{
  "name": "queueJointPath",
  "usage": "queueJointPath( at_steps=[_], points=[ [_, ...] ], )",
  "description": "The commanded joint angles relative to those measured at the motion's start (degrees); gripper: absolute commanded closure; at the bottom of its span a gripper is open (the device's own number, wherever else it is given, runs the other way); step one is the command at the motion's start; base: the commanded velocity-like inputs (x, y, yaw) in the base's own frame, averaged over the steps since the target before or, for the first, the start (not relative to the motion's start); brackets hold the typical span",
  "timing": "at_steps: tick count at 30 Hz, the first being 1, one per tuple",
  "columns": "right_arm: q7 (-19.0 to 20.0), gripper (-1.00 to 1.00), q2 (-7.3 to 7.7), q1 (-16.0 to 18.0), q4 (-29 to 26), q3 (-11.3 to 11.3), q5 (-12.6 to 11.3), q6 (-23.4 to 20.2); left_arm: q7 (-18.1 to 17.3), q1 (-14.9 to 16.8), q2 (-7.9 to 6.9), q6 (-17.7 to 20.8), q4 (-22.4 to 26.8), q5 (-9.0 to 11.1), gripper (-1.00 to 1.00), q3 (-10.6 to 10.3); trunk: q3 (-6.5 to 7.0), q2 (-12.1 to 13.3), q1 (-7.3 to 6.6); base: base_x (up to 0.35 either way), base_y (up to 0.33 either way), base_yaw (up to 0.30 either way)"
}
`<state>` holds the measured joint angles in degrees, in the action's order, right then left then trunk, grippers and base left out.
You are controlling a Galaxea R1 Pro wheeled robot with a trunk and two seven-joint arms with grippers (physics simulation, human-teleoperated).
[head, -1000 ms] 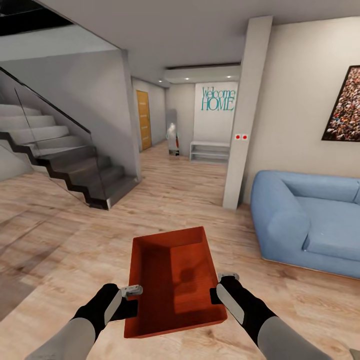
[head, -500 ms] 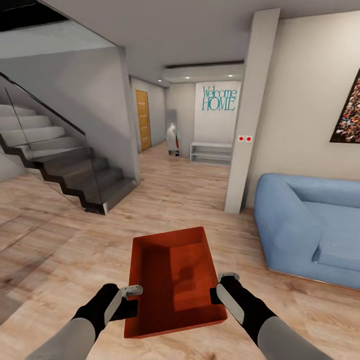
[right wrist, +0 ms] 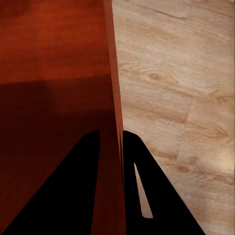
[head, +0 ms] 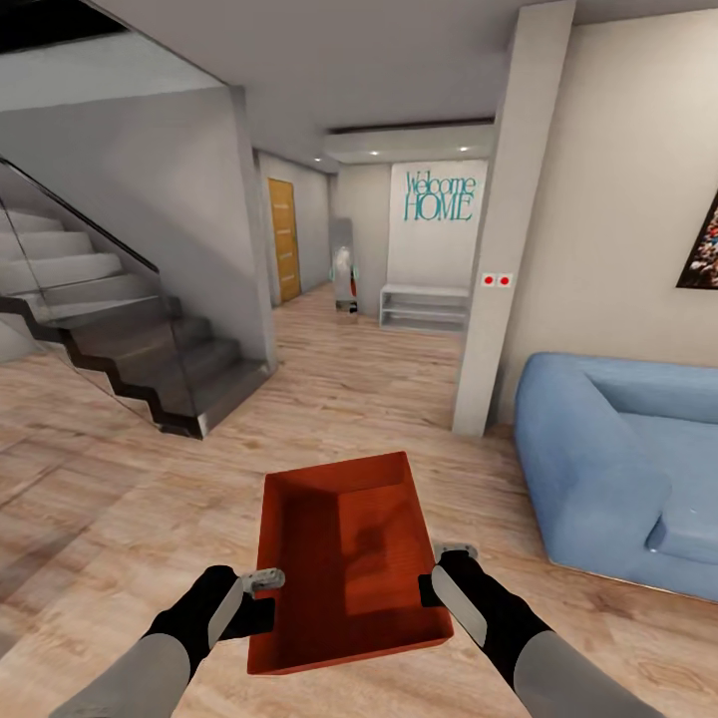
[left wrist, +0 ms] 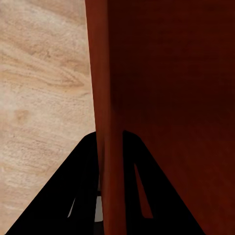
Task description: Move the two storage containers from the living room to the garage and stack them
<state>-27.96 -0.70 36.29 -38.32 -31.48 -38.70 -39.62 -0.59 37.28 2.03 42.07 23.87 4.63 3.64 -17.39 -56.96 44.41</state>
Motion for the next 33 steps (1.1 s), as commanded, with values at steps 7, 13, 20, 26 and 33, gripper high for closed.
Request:
queueJointPath(
  at_steps=[7, 13, 20, 26, 33],
  points=[
    [-0.51, 1.00, -0.01, 0.01, 0.00, -0.69, -1.09, -0.19, 0.18, 0.07, 0.17, 0.29, 0.12, 1.09, 1.00, 0.40, -0.07, -0.05, 0.04, 0.335, 0.000, 0.000],
    [-0.51, 1.00, -0.01, 0.01, 0.00, -0.69, -1.11, -0.16, 0.15, 0.07, 0.17, 0.29, 0.12, 1.09, 1.00, 0.40, -0.07, -0.05, 0.04, 0.335, 0.000, 0.000],
    [-0.51, 1.00, -0.01, 0.01, 0.00, -0.69, -1.11, -0.19, 0.17, 0.07, 0.17, 0.29, 0.12, 1.11, 1.00, 0.40, -0.07, -0.05, 0.04, 0.335, 0.000, 0.000],
    [-0.51, 1.00, -0.01, 0.01, 0.00, -0.69, -1.09, -0.19, 0.18, 0.07, 0.17, 0.29, 0.12, 1.09, 1.00, 0.40, -0.07, -0.05, 0.04, 0.335, 0.000, 0.000],
    [-0.51, 1.00, -0.01, 0.01, 0.00, -0.69, -1.11, -0.19, 0.16, 0.07, 0.17, 0.29, 0.12, 1.09, 1.00, 0.40, -0.07, -0.05, 0.04, 0.335, 0.000, 0.000]
  ],
)
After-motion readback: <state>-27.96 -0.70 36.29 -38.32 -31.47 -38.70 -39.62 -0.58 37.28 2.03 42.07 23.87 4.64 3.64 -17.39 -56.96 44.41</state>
